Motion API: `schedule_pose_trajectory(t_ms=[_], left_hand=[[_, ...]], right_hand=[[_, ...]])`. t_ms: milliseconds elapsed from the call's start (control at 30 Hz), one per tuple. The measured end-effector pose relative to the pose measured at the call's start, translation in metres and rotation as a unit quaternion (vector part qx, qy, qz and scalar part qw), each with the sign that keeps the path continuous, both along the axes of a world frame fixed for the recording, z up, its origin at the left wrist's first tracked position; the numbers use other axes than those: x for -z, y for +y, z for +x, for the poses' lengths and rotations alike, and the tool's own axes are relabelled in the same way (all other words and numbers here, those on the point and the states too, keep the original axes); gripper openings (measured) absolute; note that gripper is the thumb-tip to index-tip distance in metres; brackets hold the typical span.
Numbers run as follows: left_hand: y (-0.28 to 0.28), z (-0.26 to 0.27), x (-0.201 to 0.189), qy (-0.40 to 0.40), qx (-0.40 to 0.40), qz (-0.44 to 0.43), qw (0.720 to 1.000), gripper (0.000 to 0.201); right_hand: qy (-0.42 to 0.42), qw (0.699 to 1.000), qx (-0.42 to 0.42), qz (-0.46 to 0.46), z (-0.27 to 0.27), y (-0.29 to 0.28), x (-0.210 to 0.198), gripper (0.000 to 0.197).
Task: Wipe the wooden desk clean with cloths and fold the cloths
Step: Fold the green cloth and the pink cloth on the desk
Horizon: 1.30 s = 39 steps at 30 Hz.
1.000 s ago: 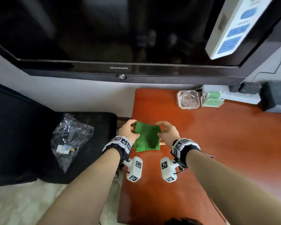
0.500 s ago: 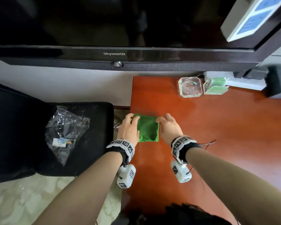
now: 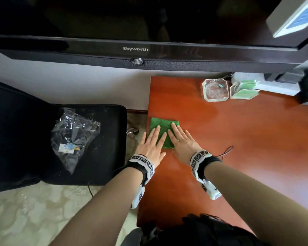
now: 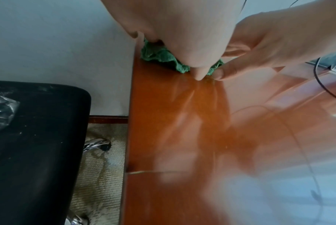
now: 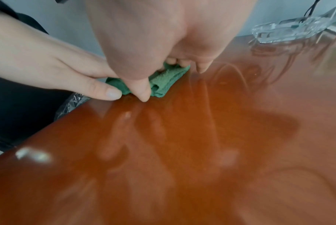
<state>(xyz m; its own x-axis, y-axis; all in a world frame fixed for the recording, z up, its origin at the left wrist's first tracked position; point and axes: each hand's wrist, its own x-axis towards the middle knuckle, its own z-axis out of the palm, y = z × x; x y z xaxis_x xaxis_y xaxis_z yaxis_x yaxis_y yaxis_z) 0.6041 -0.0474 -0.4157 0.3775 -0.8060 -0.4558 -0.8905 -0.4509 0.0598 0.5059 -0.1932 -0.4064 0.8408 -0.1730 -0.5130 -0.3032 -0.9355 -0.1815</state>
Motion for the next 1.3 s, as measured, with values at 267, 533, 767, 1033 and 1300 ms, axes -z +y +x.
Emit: schedule_pose_trajectory(t_ms=[267, 533, 767, 1033, 1300], left_hand=[[-0.006, 0.019, 0.0, 0.002, -0.018, 0.006, 1.0, 0.073], [-0.004, 0.023, 0.005, 0.009, -0.019, -0.005, 1.0, 0.072], [-0.007, 0.025, -0.005, 0.03, -0.029, 0.001, 0.999, 0.071], [-0.032, 0.045, -0.047, 0.065, -0.037, 0.058, 0.995, 0.058], [-0.05, 0.036, -0.118, 0.054, -0.049, 0.103, 0.992, 0.032]], right_hand=[[-0.005, 1.0, 0.0, 0.0, 0.021, -0.004, -0.001, 0.076], [-0.004, 1.0, 0.011, 0.006, 0.023, -0.001, 0.0, 0.077], [0.048, 0.999, 0.001, 0.003, 0.027, -0.003, -0.006, 0.085], [0.057, 0.994, 0.079, 0.043, 0.04, -0.021, -0.036, 0.082], [0.083, 0.987, 0.129, 0.048, 0.024, -0.033, -0.09, 0.035]])
